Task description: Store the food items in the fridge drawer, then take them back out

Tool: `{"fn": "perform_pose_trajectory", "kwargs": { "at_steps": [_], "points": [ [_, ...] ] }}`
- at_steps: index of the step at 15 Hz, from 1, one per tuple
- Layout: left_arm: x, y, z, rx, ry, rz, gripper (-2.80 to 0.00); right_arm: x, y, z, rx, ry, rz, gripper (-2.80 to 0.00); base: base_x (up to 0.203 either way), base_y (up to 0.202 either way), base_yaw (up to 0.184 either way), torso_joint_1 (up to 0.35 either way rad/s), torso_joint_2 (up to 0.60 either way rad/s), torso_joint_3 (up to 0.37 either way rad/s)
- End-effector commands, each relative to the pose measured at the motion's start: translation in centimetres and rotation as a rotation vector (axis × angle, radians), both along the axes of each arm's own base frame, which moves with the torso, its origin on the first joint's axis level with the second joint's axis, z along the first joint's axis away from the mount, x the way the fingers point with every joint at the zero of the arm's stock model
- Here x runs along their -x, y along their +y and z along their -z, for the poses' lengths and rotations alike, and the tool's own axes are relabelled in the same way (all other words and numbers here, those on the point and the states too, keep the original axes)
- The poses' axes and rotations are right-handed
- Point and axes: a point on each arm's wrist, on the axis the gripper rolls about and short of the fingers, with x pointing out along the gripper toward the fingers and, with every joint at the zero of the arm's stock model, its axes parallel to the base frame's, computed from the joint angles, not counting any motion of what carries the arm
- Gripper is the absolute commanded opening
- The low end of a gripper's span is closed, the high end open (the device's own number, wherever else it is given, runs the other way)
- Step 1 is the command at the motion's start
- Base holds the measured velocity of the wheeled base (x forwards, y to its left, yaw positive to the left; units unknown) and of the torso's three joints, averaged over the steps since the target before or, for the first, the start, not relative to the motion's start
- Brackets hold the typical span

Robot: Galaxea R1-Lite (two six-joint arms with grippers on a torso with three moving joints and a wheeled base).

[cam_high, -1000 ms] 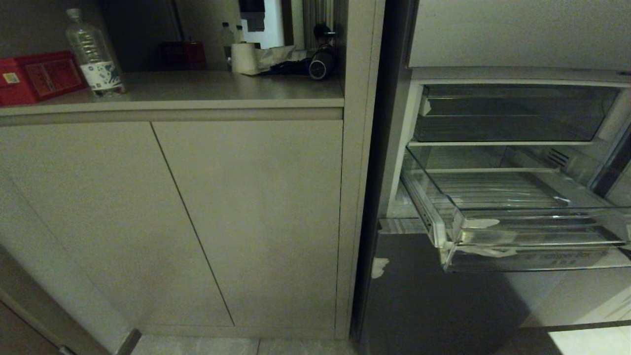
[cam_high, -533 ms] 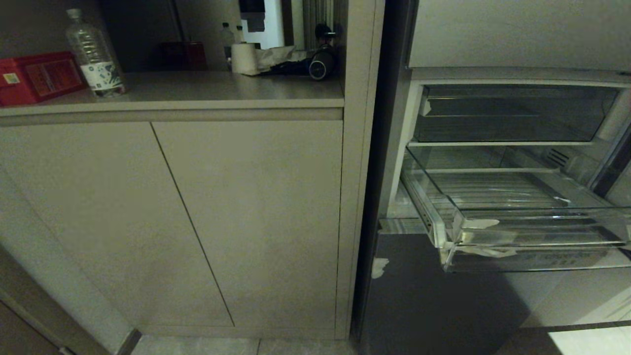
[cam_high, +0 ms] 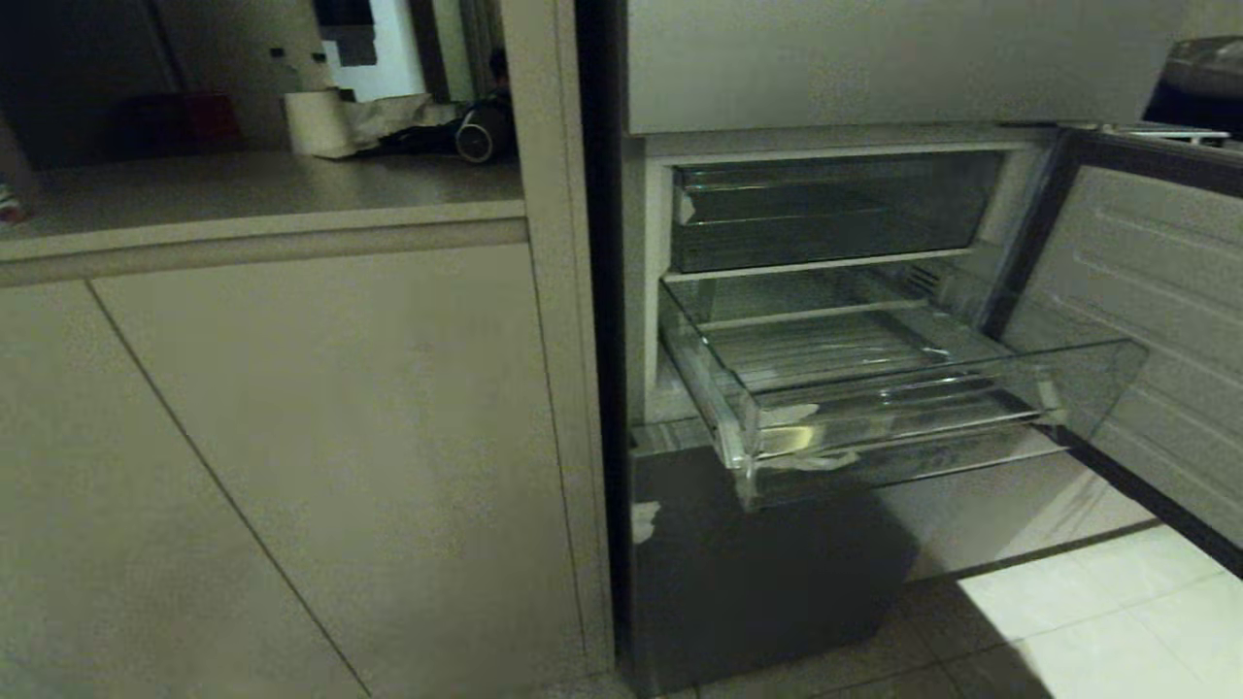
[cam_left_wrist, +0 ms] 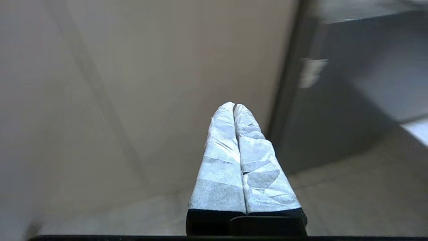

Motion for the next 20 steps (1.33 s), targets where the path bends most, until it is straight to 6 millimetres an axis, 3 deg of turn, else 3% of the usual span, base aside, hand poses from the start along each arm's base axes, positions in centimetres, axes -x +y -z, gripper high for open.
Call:
{"fn": "perform_pose_trajectory", "kwargs": {
  "at_steps": [1,13,17,20],
  "points": [
    [0.0,0.0,0.0,0.000,0.001,0.000,-2.80,-0.3,0.0,0.9,0.001,0.032,-0.001,-2.80,-0.005,0.007,-0.176,0.002,0.00,0.005],
    [0.0,0.0,0.0,0.000,0.001,-0.001,-2.80,-0.3,0.0,0.8,-0.026,0.029,0.003,-2.80,0.000,0.007,-0.174,0.003,0.00,0.003],
    [0.0,0.0,0.0,0.000,0.001,-0.001,-2.80,-0.2,-0.1,0.7,-0.015,0.027,0.024,-2.80,0.000,0.002,-0.043,0.002,0.00,0.002],
    [0.0,0.0,0.0,0.000,0.001,0.000,-2.80,0.1,-0.2,-2.6,-0.029,0.060,0.101,-2.80,0.000,0.000,0.000,0.000,0.00,0.000]
  ]
}}
